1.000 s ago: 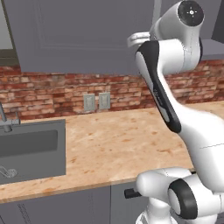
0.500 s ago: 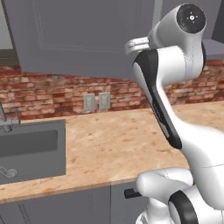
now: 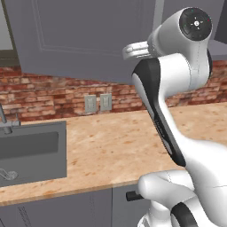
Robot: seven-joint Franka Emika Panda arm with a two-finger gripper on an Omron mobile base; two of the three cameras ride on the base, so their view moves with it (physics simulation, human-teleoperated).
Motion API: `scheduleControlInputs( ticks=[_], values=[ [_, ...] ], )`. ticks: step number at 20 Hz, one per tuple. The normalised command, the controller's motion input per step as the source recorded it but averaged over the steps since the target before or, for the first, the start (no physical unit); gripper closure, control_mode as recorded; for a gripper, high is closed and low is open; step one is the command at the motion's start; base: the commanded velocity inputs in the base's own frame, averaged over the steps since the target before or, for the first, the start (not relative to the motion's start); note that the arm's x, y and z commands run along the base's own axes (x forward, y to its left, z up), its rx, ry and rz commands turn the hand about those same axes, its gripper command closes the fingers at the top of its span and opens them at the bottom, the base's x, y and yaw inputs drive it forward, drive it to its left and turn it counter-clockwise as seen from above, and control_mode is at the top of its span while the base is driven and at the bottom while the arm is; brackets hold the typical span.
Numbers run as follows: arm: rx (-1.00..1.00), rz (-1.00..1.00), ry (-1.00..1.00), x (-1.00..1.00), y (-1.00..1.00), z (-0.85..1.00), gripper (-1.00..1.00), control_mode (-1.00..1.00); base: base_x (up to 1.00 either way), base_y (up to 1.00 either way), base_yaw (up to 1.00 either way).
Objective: Open the cabinet, pick the kettle from the cabinet, and place it in the sink.
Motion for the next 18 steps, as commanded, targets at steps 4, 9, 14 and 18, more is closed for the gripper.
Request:
scheduleControlInputs(
  ticks=[4,9,14,18],
  values=[
    [0.0,0.0,0.0,-0.42,0.67,0.0,1.0,-1.0,0.0,0.0,0.0],
    [0.0,0.0,0.0,-0.42,0.67,0.0,1.0,-1.0,0.0,0.0,0.0],
    [0.0,0.0,0.0,-0.41,0.69,0.0,1.0,-1.0,0.0,0.0,0.0],
    [0.0,0.0,0.0,-0.38,0.72,-0.02,1.0,-1.0,0.0,0.0,0.0]
  ],
)
